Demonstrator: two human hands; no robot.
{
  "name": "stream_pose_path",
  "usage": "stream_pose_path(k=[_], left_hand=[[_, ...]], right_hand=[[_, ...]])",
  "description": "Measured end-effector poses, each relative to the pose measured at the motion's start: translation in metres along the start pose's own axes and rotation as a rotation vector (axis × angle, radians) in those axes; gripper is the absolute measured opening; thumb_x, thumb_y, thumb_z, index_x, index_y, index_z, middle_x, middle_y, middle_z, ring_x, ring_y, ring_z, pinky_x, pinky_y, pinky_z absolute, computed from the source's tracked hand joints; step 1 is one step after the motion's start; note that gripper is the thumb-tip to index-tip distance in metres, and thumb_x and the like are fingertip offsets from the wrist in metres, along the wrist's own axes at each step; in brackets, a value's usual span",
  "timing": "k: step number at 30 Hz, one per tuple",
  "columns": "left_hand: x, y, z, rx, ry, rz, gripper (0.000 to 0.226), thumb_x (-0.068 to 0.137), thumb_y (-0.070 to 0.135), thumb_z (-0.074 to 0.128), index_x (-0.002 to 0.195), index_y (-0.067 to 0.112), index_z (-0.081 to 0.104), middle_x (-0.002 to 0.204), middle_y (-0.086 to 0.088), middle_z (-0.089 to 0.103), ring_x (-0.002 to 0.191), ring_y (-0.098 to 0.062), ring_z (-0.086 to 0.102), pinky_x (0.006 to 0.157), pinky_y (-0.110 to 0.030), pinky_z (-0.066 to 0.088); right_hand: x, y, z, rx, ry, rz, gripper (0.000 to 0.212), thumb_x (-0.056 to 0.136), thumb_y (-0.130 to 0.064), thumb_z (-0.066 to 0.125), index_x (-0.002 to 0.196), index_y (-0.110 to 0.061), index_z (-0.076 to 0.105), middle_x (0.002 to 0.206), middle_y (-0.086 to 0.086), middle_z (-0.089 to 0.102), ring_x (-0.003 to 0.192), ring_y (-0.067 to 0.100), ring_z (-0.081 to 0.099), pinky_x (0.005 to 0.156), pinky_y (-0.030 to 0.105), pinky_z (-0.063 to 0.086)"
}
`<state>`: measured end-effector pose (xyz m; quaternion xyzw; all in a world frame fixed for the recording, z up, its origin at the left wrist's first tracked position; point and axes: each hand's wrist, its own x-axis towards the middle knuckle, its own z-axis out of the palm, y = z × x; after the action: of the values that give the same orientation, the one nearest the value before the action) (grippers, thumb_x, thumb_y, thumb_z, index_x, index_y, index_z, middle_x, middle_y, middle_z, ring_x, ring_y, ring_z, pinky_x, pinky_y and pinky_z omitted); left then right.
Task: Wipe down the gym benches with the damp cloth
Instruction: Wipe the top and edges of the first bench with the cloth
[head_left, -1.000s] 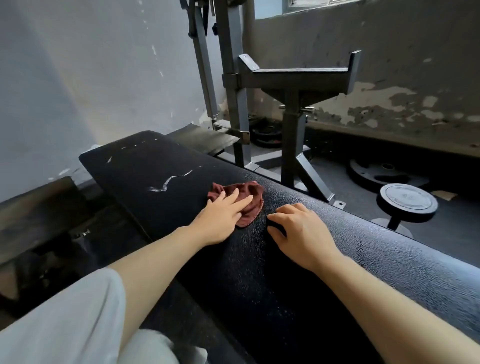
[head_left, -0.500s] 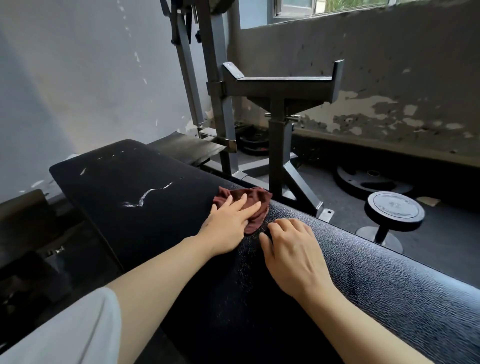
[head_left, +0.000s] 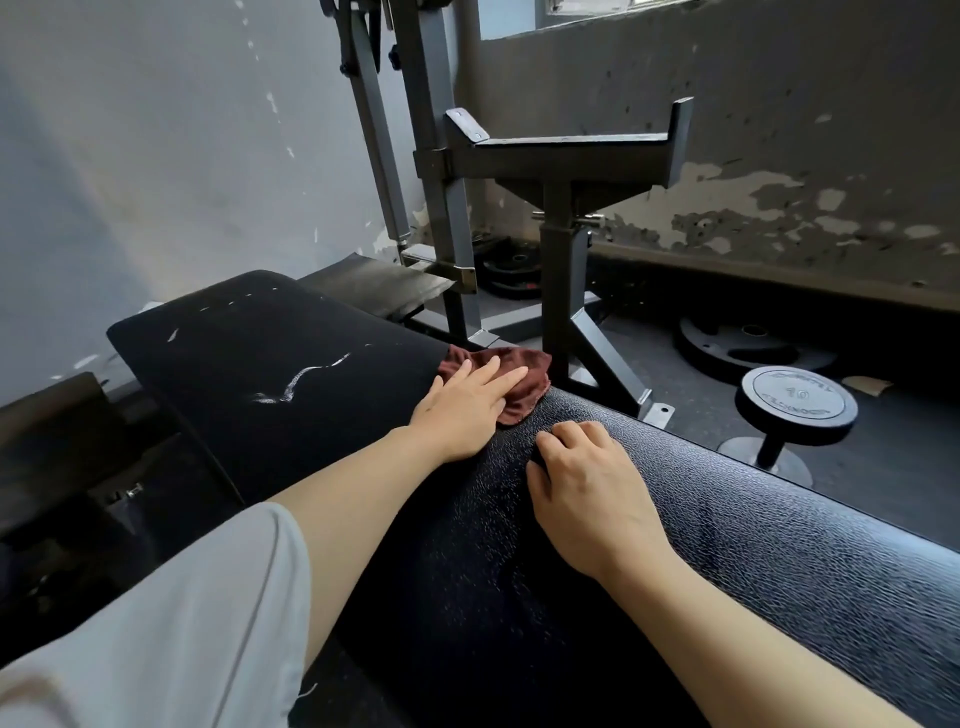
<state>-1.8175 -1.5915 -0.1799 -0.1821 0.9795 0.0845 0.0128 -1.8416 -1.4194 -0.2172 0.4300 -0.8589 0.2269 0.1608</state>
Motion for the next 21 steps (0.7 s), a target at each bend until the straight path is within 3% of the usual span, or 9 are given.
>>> stream_pose_path(k=[13, 18, 21], left_hand=[[-0.016, -0.059, -0.004, -0.018, 0.031, -0.235, 0.051, 0.106, 0.024, 0.022, 0.152, 0.040, 0.006, 0.163, 0.002, 0.004, 0.149, -0.026, -0.001, 0.119, -0.050, 0.002], [-0.024, -0.057, -0.005, 0.015, 0.033, -0.320, 0.052, 0.105, 0.021, 0.023, 0.153, 0.037, 0.008, 0.163, -0.001, 0.004, 0.149, -0.028, 0.000, 0.118, -0.052, 0.003], [-0.034, -0.033, 0.001, 0.033, 0.062, -0.246, 0.053, 0.105, 0.019, 0.025, 0.153, 0.036, 0.010, 0.162, -0.002, 0.006, 0.149, -0.028, 0.002, 0.118, -0.051, 0.003]], right_hand=[[0.000, 0.001, 0.001, 0.006, -0.013, -0.006, 0.033, 0.085, -0.038, 0.034, 0.082, -0.019, 0.061, 0.090, 0.001, 0.060, 0.092, 0.025, 0.053, 0.086, 0.039, 0.049], [0.001, 0.000, 0.004, -0.010, 0.048, -0.003, 0.022, 0.083, -0.032, 0.047, 0.074, -0.016, 0.059, 0.081, 0.003, 0.059, 0.084, 0.027, 0.054, 0.076, 0.039, 0.050], [0.001, 0.000, 0.004, -0.037, 0.060, -0.020, 0.017, 0.082, -0.029, 0.055, 0.073, -0.016, 0.059, 0.080, 0.004, 0.058, 0.081, 0.028, 0.055, 0.074, 0.039, 0.049]])
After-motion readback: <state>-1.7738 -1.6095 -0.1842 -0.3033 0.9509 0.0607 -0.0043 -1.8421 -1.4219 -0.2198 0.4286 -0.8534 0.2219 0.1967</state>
